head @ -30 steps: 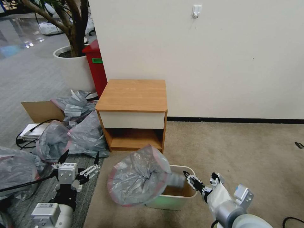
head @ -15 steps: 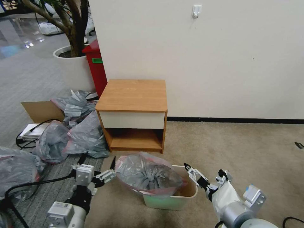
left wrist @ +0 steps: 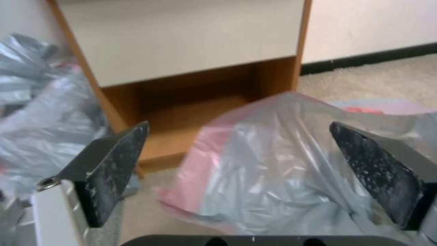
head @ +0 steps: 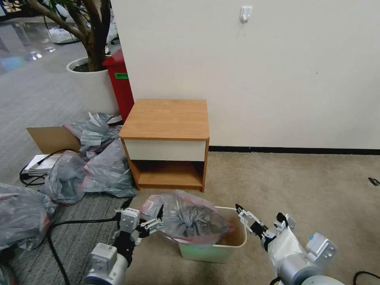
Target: Pick up the garbage bag from the table and place it over the trash can.
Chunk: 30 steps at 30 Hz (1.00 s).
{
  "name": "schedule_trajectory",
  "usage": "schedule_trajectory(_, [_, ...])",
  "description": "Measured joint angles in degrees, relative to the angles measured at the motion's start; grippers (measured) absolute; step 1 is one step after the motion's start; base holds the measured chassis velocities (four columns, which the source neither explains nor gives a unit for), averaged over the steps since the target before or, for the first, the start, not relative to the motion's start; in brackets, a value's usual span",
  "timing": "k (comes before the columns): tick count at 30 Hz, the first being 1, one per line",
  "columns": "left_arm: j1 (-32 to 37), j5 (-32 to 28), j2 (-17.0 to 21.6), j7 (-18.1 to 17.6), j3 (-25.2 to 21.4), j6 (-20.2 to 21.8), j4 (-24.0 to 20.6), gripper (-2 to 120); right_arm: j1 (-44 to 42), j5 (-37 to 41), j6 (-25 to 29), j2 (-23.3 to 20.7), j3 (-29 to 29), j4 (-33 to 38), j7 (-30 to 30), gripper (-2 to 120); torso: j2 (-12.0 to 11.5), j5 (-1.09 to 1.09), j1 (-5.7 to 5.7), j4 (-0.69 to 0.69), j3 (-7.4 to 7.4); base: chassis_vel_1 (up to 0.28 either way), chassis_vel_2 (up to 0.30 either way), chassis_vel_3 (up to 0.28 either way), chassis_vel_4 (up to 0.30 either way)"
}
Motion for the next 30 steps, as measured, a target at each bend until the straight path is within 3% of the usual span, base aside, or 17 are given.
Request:
schedule_trajectory(7, [-3.24,-1.47,0.46,-0.26,2.82,4.68,2.03,74,0.27,-2.49,1.28,0.29,-1.20,-0.07,-0.17,100,0.00,0.00,0.00,0.00,0.00,0.000,0.000,0.000,0.000])
schedule_trajectory(15, [-3.90,-1.67,-0.82,-2.56,6.21,7.42,4.90,73,0.22,-3.92,2.34,0.22,-1.21,-0.13,-0.22,100,0.00,0.00,0.00,0.00,0.00,0.000,0.000,0.000,0.000])
schedule_trajectory(30, [-6.04,-1.61,-1.47,-3.03,9.19,7.33,8.50,70,-0.45,-5.15,2.92,0.91,-0.87,-0.18,-0.23,100,0.00,0.00,0.00,0.00,0.00,0.000,0.000,0.000,0.000])
